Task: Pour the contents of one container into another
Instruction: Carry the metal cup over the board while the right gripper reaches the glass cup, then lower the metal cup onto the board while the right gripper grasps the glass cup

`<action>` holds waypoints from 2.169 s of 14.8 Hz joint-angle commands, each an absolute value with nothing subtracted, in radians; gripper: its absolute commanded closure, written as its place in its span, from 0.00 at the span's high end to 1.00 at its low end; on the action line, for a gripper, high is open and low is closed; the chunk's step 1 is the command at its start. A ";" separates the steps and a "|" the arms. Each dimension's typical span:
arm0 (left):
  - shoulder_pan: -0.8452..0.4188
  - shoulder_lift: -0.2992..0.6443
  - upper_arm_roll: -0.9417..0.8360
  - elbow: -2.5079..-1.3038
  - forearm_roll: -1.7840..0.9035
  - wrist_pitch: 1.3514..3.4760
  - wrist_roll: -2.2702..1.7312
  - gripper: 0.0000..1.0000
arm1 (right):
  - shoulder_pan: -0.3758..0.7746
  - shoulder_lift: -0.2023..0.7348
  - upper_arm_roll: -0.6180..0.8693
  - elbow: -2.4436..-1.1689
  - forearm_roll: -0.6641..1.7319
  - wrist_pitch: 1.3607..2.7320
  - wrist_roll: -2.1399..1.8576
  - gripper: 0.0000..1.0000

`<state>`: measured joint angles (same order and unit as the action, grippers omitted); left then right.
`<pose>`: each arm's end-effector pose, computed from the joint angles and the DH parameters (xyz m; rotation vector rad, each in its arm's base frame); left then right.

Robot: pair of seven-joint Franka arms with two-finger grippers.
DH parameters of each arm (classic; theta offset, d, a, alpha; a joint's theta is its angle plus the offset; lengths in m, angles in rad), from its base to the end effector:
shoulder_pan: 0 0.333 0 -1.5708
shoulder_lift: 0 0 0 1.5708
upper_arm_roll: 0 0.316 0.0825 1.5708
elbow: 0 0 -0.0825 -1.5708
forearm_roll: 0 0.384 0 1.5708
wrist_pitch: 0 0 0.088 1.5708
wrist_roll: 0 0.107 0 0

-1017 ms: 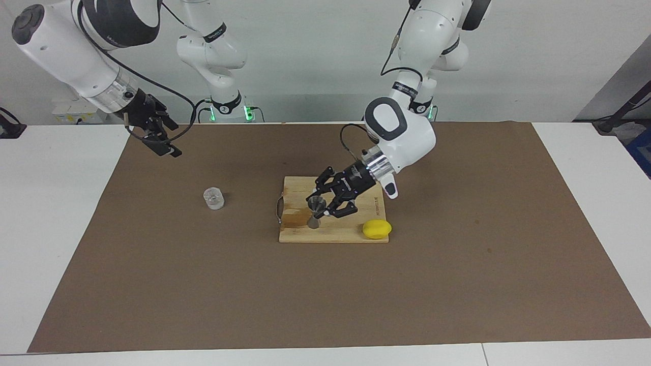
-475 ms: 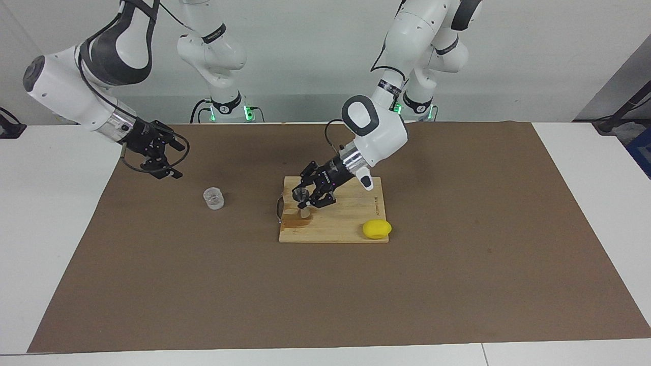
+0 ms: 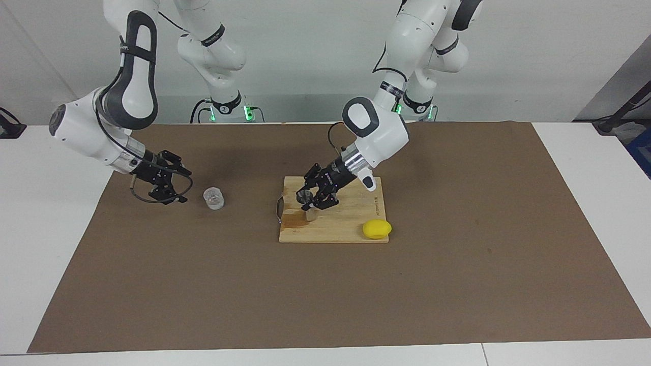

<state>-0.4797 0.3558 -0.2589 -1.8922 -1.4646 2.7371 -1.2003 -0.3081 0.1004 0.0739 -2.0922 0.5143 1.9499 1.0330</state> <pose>0.5097 -0.3964 0.3475 1.4145 1.7567 -0.6842 0.5315 -0.0935 0.3649 -1.9989 1.8993 0.5598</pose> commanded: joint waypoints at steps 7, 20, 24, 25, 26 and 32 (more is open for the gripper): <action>-0.495 0.360 -0.253 -1.884 -1.462 2.755 -1.161 0.00 | -0.318 0.178 0.083 -2.161 0.632 2.071 0.893 0.99; -0.535 0.396 -0.256 -1.858 -1.479 2.757 -1.115 0.00 | -0.305 0.244 0.084 -2.194 0.790 2.066 0.821 0.96; -0.525 0.399 -0.256 -1.855 -1.482 2.755 -1.118 0.89 | -0.299 0.241 0.084 -2.206 0.807 2.068 0.798 0.89; -0.523 0.397 -0.255 -1.855 -1.482 2.752 -1.118 1.00 | -0.299 0.239 0.084 -2.207 0.827 2.068 0.796 0.88; -0.520 0.397 -0.256 -1.855 -1.480 2.746 -1.120 1.00 | -0.299 0.238 0.084 -2.209 0.831 2.068 0.793 0.85; -0.493 0.353 -0.256 -1.871 -1.422 2.666 -1.124 1.00 | -0.314 0.235 0.084 -2.212 0.847 2.057 0.778 0.54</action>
